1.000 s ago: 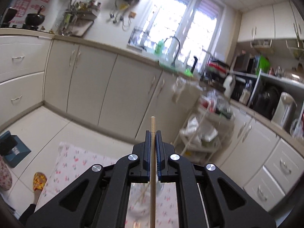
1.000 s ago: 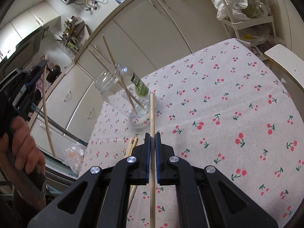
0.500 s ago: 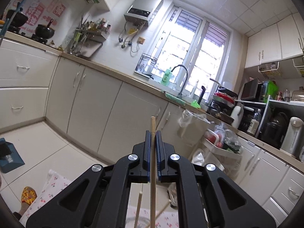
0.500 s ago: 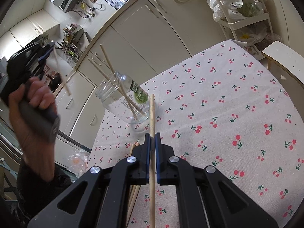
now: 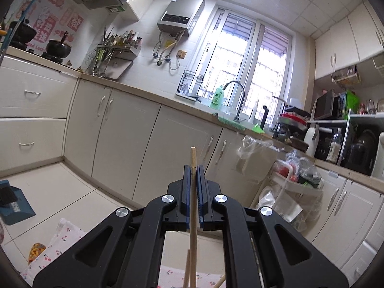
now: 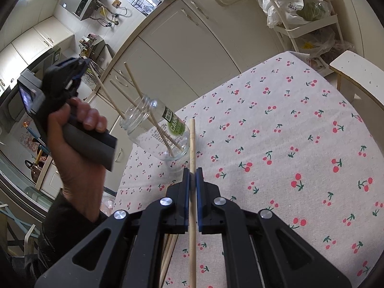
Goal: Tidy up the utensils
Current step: 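Lift both held sticks up toward the glass jar, then open the left tool over the jar to drop its stick while the right tool holds its stick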
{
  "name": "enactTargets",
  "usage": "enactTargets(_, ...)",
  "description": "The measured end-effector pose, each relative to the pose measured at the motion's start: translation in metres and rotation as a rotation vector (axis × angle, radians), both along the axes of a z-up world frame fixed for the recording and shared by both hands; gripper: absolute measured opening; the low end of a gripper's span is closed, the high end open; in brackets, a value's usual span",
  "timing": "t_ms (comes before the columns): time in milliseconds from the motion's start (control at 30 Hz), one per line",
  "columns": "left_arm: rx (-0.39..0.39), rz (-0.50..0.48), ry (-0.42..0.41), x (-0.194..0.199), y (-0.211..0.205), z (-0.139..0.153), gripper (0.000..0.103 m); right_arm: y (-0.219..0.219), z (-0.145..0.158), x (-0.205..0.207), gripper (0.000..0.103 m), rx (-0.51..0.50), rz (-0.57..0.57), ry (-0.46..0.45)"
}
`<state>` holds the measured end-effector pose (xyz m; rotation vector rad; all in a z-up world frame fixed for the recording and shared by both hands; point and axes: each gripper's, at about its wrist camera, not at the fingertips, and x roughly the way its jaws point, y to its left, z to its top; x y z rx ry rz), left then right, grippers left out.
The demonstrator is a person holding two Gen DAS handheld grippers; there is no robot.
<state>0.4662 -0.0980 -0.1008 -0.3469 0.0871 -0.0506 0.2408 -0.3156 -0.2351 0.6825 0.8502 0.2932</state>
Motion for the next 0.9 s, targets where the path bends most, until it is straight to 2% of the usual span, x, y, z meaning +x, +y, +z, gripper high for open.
enactTargets(267,0.053,-0.014,0.051,-0.009,-0.003,-0.029,0.005,-0.003,0.002,-0.001,0.006,-0.003,-0.019,-0.015)
enactTargets(567,0.144,-0.071,0.122,-0.024,-0.009,-0.039,0.006,-0.005,0.007,-0.005,0.006,-0.022,-0.038,-0.041)
enactTargets(633,0.170,-0.085,0.136,-0.028,-0.011,-0.038,0.008,-0.005,0.008,-0.006,0.006,-0.028,-0.044,-0.052)
enactTargets(733,0.192,-0.092,0.141,-0.038,-0.008,-0.032,0.020,-0.006,0.012,-0.008,0.006,-0.038,-0.053,-0.078)
enactTargets(900,0.165,-0.057,0.157,-0.069,0.017,-0.032,0.039,-0.009,0.019,-0.010,0.006,-0.011,-0.071,-0.128)
